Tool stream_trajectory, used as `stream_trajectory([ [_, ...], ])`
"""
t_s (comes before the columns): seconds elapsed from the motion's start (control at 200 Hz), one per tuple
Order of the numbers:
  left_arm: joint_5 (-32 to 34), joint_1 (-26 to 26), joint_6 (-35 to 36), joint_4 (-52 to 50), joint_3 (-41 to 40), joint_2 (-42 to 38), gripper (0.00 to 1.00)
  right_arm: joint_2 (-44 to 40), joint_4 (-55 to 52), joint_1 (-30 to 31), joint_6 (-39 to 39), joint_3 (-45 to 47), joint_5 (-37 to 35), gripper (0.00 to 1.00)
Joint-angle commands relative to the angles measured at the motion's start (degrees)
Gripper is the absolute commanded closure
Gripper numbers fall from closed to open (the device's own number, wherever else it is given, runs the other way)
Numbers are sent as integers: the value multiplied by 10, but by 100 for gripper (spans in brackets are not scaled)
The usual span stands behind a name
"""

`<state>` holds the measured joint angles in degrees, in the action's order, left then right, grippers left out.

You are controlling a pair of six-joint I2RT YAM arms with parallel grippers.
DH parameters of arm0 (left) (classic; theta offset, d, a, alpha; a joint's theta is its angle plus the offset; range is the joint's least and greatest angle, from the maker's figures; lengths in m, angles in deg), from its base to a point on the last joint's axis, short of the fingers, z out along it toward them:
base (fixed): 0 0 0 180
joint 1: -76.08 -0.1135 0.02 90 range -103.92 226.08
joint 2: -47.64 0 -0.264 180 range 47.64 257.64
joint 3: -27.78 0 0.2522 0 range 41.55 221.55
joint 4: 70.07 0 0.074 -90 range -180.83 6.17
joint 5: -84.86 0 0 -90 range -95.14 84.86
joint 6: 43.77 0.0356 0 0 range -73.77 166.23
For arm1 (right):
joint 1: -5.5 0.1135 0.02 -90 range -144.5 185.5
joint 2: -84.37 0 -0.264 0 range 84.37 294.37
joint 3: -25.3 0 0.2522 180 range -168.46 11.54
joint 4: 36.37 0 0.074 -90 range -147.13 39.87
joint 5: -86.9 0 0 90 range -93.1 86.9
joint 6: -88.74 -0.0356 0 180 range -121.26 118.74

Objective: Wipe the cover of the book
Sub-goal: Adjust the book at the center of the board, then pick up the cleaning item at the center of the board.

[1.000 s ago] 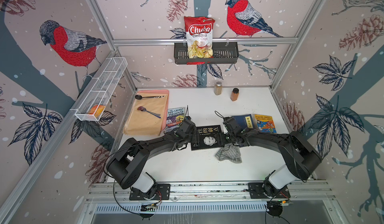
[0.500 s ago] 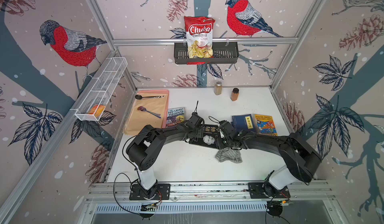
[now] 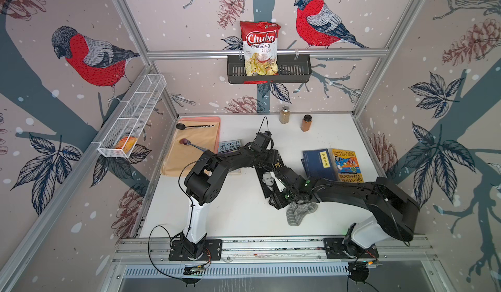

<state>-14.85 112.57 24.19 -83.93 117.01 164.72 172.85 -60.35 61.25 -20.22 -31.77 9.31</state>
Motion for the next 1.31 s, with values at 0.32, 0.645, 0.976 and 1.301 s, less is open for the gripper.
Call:
stream_trajectory([
  [0.32,-19,-26,15,15,-49,-89,30,-130,-75,-10,-24,-14,-125,24],
  [0.645,46,-27,12,-17,-115,-178,29,-227,-190,-5,-177,55,-202,20],
  [0.976,31,-27,-32,35,-246,-245,29,-217,-154,20,-229,124,-176,20],
  [1.301,17,-26,-44,53,-245,-205,29,-169,-107,19,-229,159,-203,64],
])
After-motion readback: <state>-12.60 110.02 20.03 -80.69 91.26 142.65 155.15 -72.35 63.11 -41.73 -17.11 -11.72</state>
